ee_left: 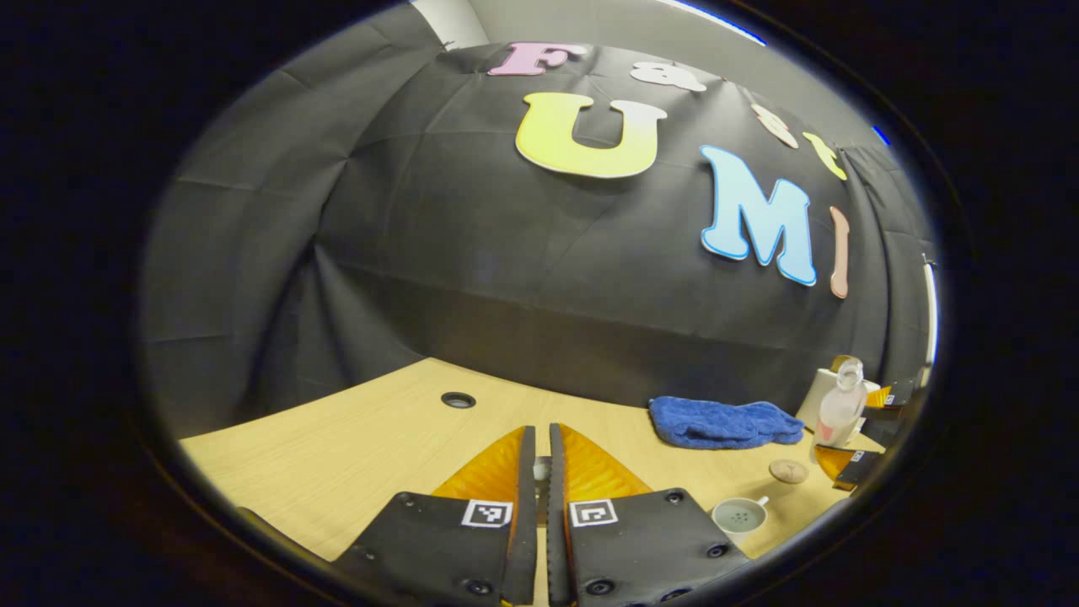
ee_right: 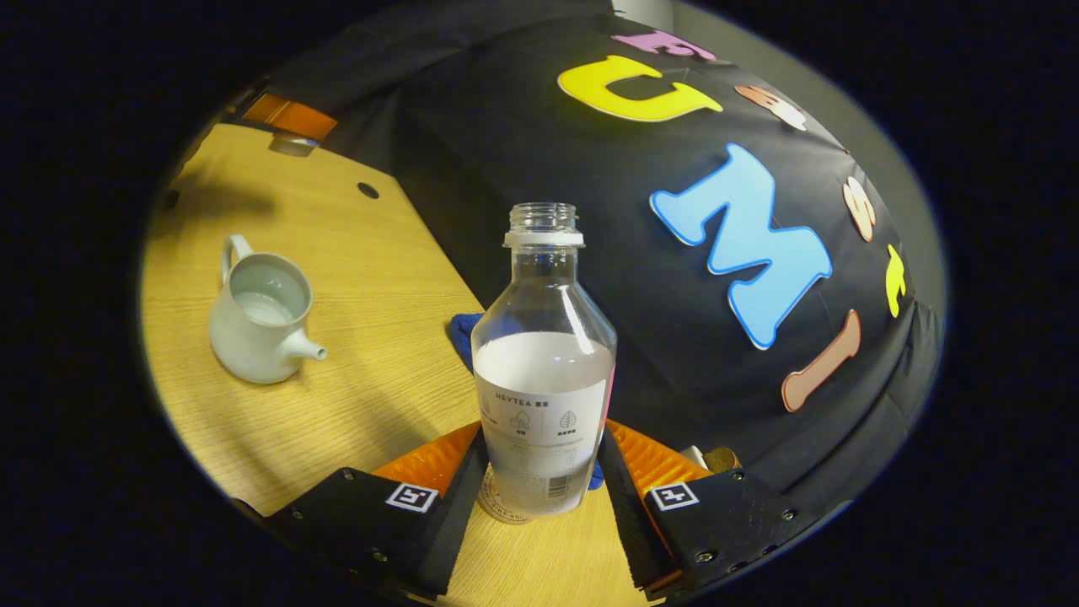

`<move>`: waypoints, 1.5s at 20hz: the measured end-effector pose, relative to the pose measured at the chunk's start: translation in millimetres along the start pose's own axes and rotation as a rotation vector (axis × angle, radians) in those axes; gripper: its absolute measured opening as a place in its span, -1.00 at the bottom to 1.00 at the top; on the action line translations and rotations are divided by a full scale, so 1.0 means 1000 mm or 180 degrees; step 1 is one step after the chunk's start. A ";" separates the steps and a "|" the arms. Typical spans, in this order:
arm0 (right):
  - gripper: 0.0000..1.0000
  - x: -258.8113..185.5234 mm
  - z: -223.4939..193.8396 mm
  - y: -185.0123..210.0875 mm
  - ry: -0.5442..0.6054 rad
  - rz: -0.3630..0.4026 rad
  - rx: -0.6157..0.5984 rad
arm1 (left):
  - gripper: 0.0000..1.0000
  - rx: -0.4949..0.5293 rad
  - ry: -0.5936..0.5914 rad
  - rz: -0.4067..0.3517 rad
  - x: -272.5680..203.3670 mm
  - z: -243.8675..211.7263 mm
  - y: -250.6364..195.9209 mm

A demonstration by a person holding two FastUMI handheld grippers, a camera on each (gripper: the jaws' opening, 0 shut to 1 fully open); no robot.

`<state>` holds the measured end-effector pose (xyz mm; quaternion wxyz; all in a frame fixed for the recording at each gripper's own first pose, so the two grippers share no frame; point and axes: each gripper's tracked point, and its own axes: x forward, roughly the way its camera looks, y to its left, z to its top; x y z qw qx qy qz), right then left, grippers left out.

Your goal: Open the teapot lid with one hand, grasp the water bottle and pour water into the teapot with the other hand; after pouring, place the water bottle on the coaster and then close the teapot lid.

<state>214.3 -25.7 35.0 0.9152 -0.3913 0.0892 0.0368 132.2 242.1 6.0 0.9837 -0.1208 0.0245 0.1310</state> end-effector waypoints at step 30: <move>0.55 0.069 -0.072 -0.006 0.0271 0.0233 0.2832 | -0.77 0.0210 0.0001 -0.0235 -0.007 -0.001 -0.049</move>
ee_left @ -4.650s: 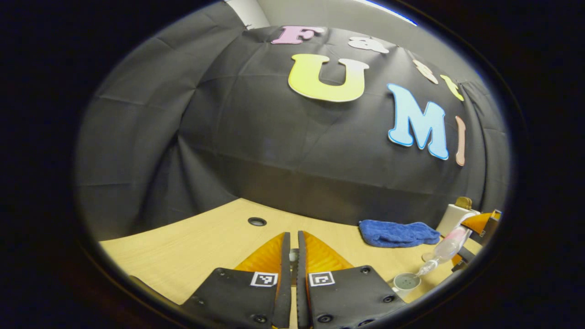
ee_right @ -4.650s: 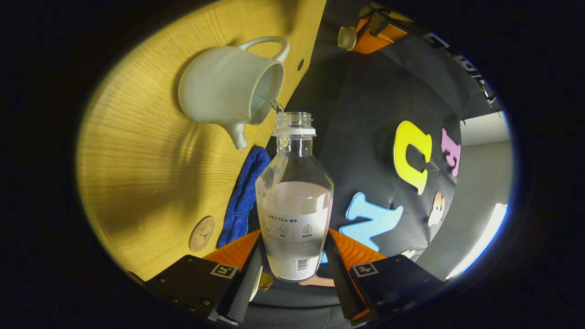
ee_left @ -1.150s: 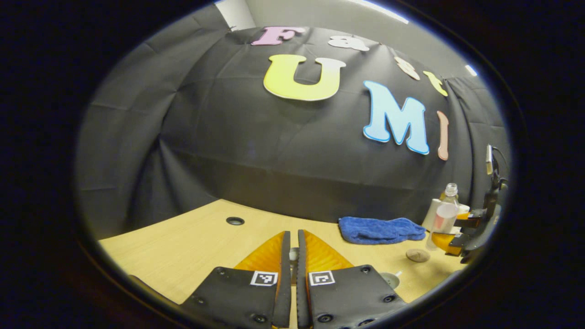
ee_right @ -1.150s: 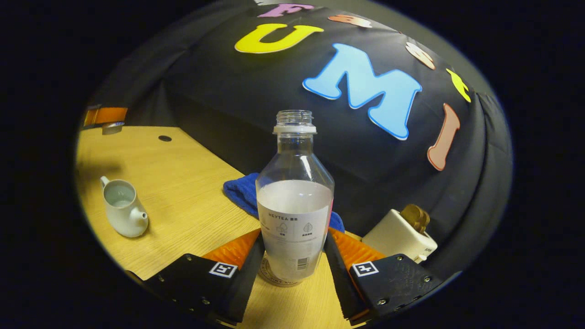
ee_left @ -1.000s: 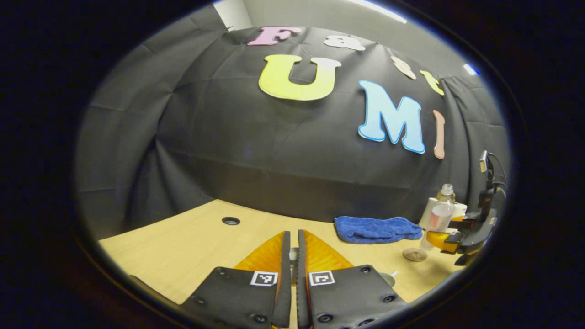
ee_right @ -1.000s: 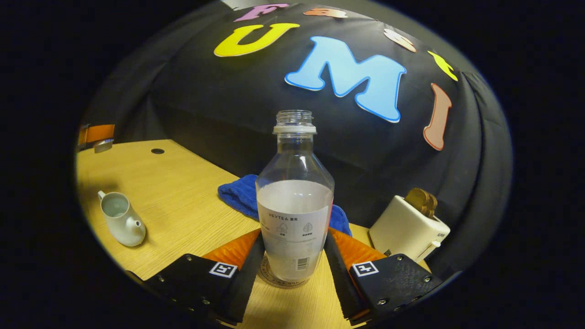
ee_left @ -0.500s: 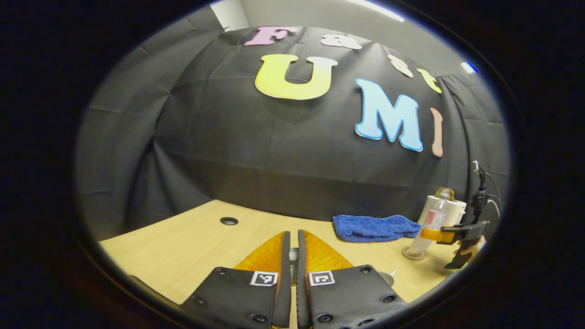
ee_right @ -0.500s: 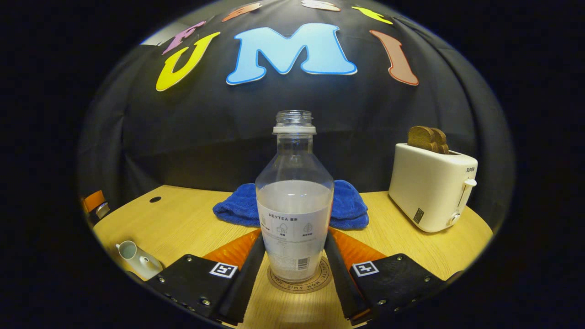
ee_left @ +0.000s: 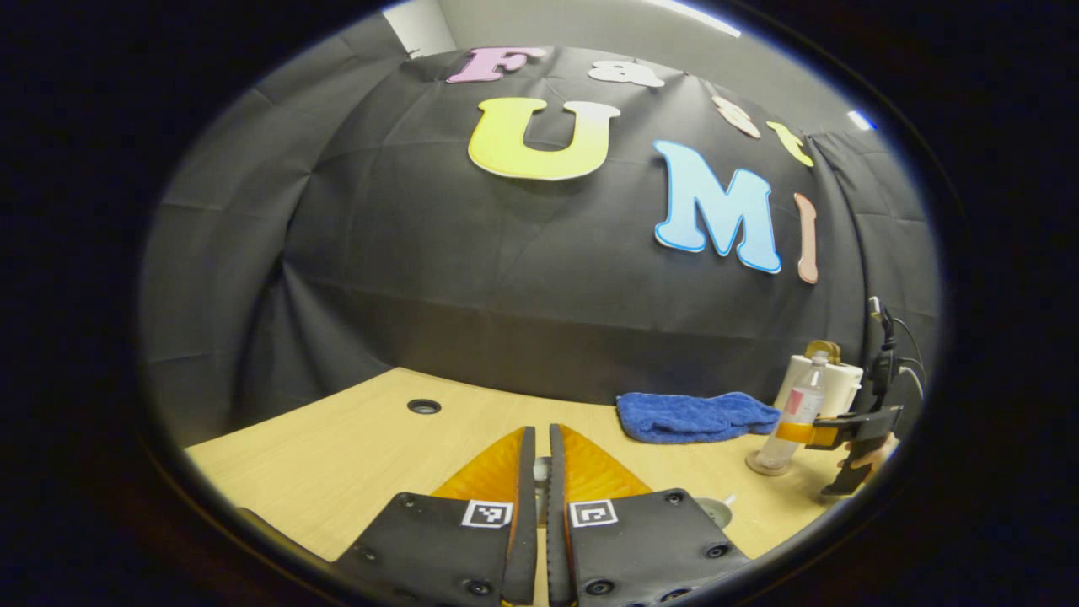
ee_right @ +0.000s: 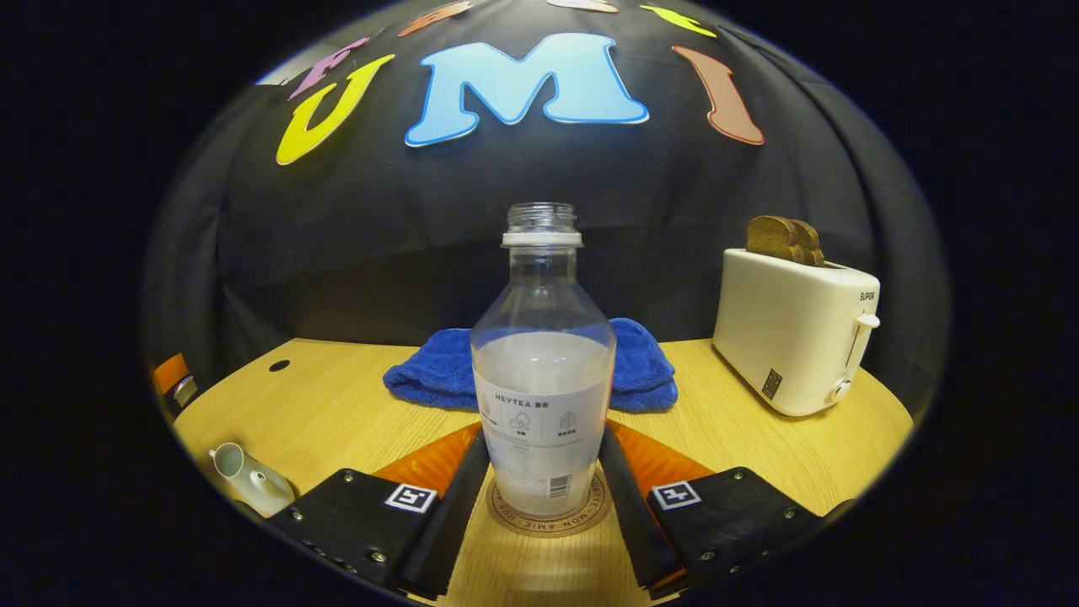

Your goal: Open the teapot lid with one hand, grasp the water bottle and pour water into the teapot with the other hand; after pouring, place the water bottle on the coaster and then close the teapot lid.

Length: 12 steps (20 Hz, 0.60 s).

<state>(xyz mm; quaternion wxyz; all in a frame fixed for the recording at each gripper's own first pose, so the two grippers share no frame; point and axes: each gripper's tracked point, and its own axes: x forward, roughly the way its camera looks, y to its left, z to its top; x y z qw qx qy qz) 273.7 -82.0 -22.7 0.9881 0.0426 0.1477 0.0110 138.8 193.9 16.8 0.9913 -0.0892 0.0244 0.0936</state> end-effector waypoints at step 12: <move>0.78 -0.014 0.022 0.011 -0.0187 -0.0081 -0.0255 | -0.77 -0.0001 -0.0020 0.0023 -0.001 0.001 0.001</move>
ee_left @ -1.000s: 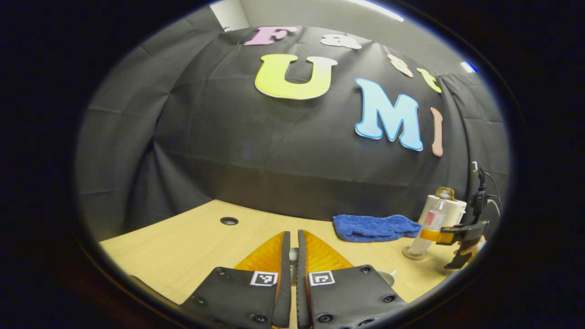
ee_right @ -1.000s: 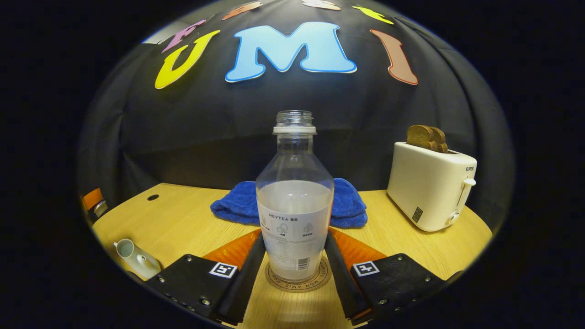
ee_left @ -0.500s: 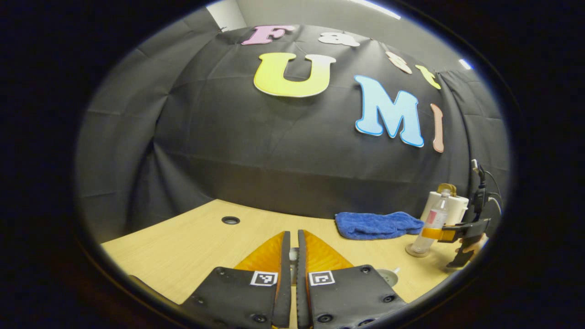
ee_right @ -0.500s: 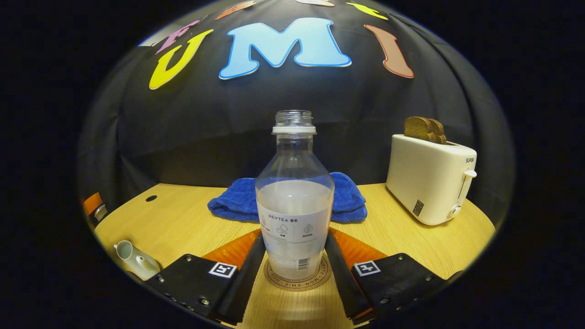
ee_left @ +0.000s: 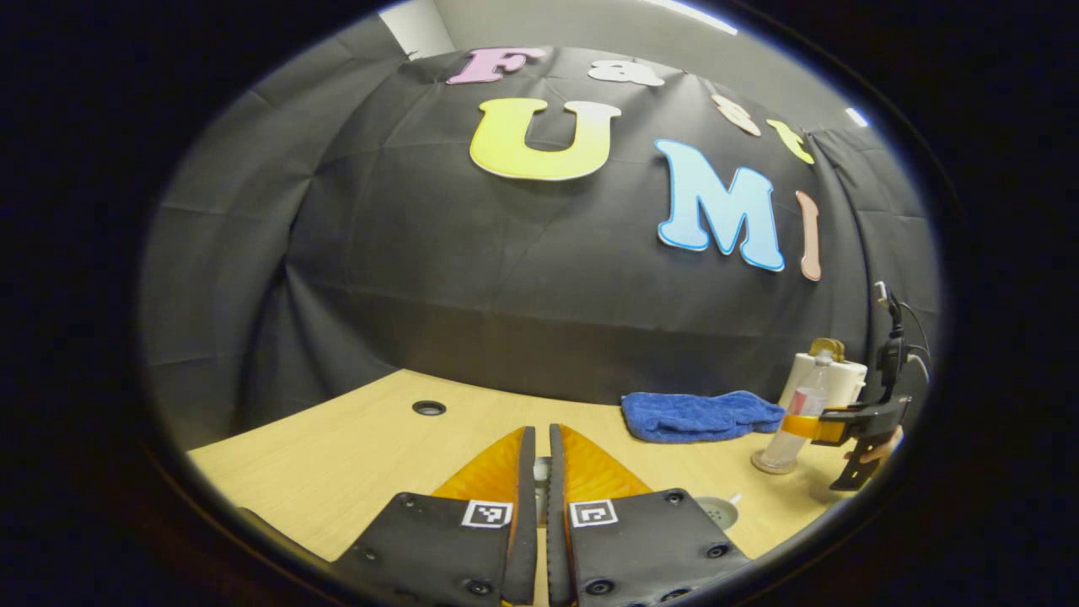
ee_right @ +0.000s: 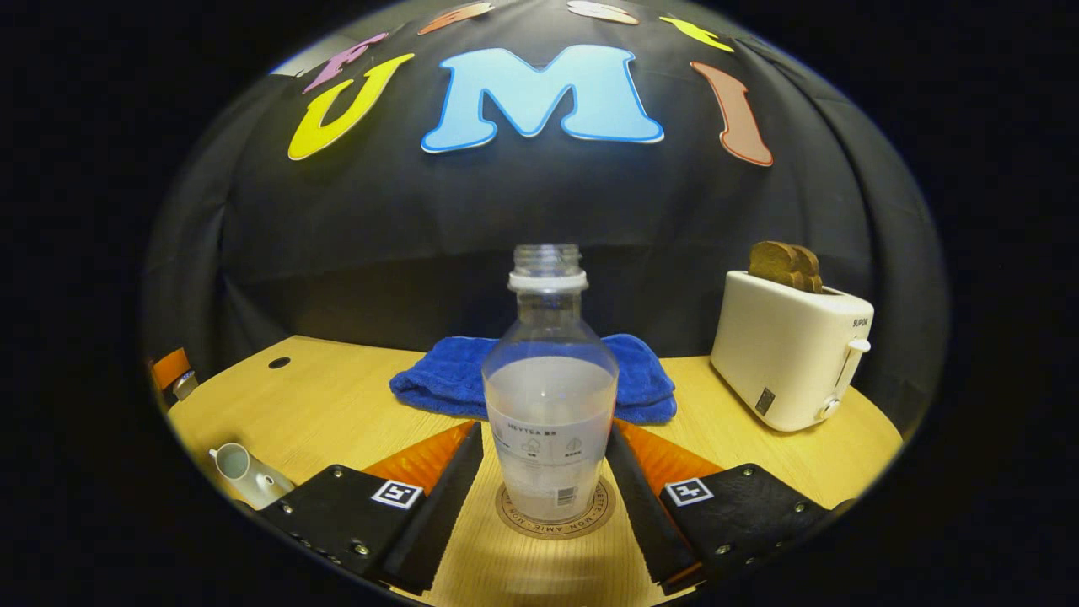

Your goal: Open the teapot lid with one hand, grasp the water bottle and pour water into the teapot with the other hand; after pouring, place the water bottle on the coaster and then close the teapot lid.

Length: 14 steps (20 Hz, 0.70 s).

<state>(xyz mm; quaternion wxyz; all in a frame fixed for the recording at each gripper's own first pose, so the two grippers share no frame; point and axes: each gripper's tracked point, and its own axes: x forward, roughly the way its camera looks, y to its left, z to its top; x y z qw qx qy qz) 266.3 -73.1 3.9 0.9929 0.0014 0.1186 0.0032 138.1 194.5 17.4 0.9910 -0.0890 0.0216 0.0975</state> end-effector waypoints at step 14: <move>0.77 -0.110 0.090 0.016 -0.0827 -0.0153 -0.0073 | -0.77 -0.0086 -0.0058 -0.0431 -0.012 0.008 -0.047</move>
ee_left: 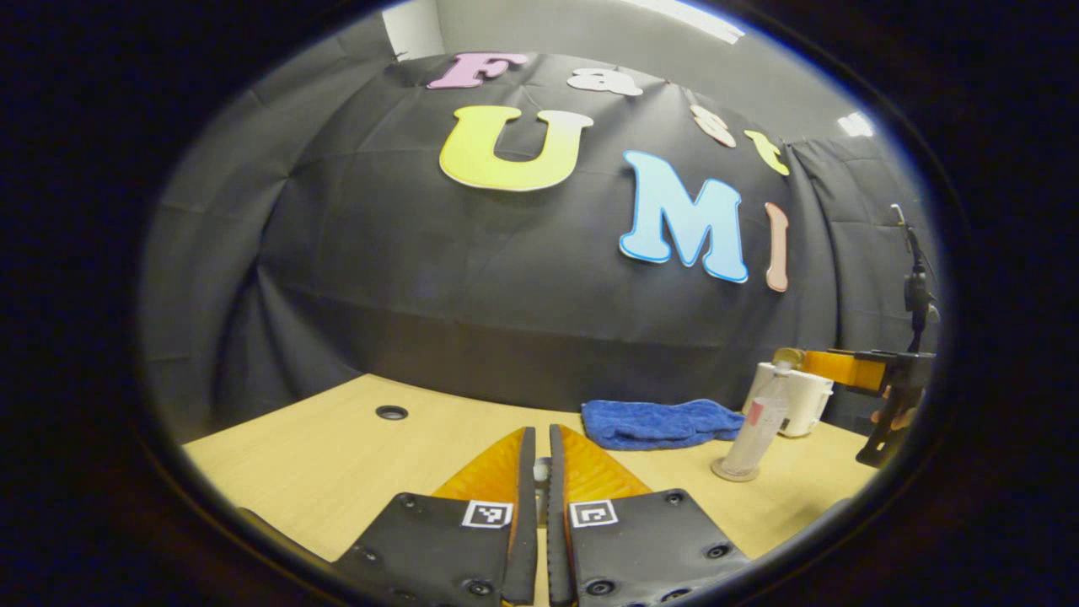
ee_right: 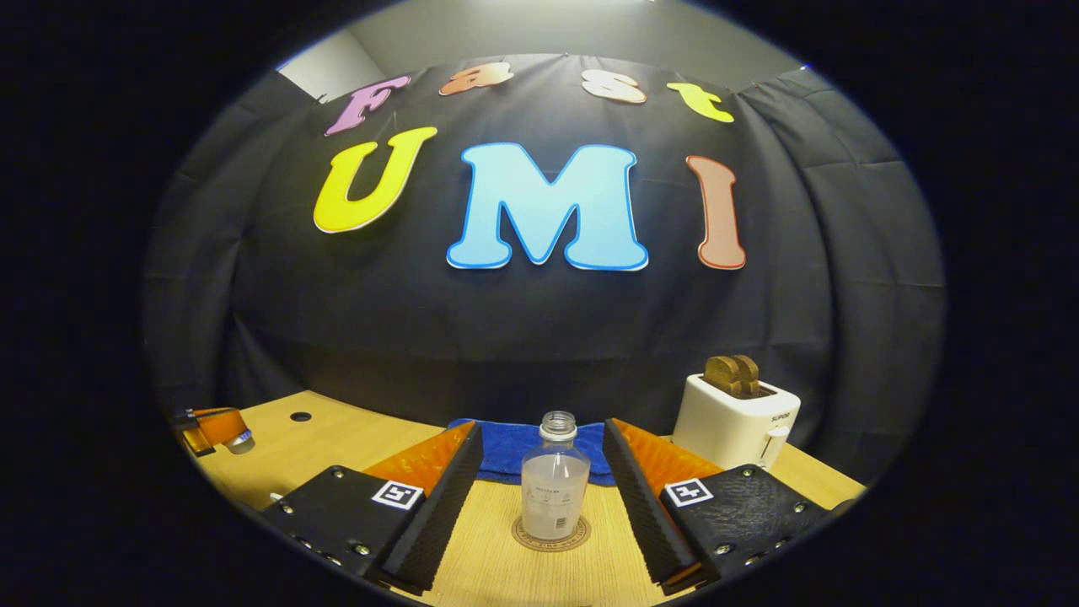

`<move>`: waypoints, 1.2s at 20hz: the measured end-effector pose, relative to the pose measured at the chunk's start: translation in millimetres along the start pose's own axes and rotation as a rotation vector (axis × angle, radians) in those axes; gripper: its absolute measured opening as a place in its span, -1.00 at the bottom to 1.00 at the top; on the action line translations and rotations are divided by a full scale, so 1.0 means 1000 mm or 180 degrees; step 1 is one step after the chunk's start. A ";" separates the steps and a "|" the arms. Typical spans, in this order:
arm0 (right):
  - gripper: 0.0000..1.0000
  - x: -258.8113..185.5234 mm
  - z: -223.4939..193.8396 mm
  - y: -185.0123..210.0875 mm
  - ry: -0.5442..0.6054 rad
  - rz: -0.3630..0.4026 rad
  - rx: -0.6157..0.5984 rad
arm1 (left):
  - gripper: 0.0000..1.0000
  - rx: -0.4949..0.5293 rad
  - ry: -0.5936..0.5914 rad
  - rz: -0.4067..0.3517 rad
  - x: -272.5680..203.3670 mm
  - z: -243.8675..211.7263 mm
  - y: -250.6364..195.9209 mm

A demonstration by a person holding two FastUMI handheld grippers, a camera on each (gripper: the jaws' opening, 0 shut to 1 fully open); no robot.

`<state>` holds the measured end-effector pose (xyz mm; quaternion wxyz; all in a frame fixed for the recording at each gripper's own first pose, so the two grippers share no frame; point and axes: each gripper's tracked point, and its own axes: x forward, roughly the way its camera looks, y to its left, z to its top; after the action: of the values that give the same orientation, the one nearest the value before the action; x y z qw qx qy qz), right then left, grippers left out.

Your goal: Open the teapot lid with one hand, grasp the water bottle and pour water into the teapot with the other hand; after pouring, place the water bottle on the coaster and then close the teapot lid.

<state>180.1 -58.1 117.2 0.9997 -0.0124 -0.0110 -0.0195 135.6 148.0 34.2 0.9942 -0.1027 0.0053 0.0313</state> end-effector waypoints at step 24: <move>0.78 -0.106 -0.078 0.022 0.0041 -0.0017 -0.0076 | -0.77 0.0588 0.0369 -0.0278 0.020 -0.066 -0.090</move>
<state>77.1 -33.5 36.7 0.9994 -0.0242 -0.0044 -0.0224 161.3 47.6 -12.4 0.9979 -0.0125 0.0611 -0.0187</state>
